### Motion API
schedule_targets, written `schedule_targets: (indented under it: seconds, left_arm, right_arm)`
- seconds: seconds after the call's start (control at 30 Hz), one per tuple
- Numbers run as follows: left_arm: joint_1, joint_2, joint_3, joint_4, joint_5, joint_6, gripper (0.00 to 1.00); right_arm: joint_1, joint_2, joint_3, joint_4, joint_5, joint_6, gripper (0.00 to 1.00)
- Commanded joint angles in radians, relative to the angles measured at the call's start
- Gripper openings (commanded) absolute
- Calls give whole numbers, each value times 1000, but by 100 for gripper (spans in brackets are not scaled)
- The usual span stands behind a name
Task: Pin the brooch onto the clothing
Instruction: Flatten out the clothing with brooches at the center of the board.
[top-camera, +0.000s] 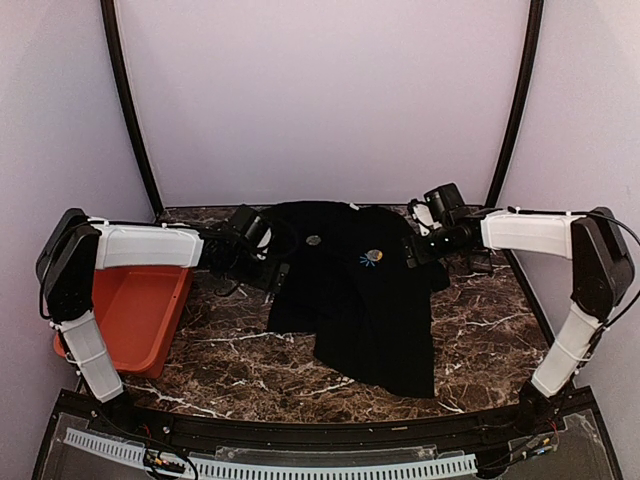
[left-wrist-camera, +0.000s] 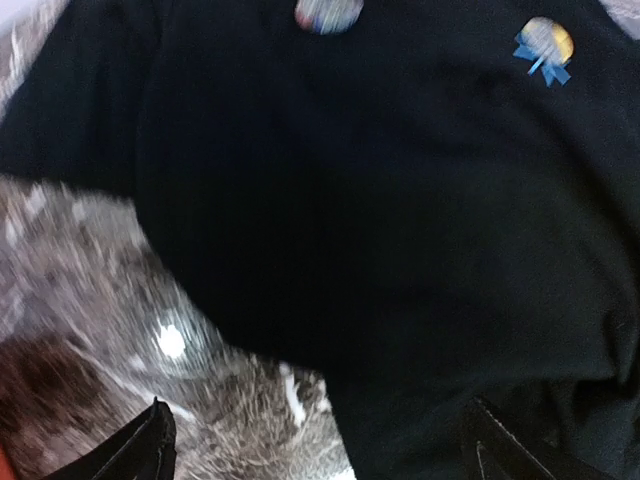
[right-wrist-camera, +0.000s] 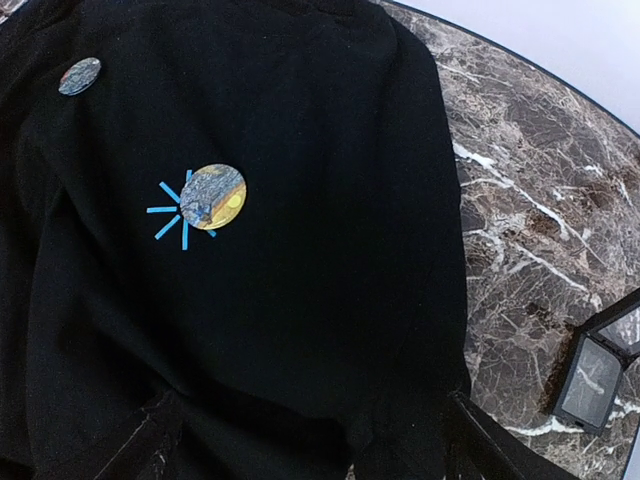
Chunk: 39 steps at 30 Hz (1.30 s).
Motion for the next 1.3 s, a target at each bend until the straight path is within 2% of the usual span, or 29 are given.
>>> schedule_targets:
  seconds: [0.0,0.17,0.33,0.5,0.7,0.83,0.9,1.0,1.13,1.27]
  left_arm:
    - [18,-15,-64,92,75,-191,99]
    - [17,3,-62,111,126,-312,99]
    - [15,72,-50,142,150,-364,99]
    - [-2,150,-1,104,54,-326,98]
    - [-14,204,33,69,-28,-298,92]
    - [-23,222,33,52,-45,-290,83]
    - [-36,215,28,22,-53,-287,85]
    - [-62,178,6,-2,-84,-276,97]
    - [-70,53,-47,-10,-148,-255,99]
    - [-86,-19,-78,-41,-147,-233,99]
  right_arm:
    - [6,50,20,26,11,8,88]
    - [6,95,50,25,16,16,88]
    - [6,98,61,29,26,17,88]
    - [5,78,57,27,35,10,88]
    - [2,87,60,29,70,-17,88]
    - [-24,152,97,33,80,-27,89]
    - [-40,193,137,34,79,-33,88]
    - [-54,252,195,31,74,-42,88]
    - [-59,314,265,24,57,-44,88]
    - [-59,364,322,9,50,-44,88]
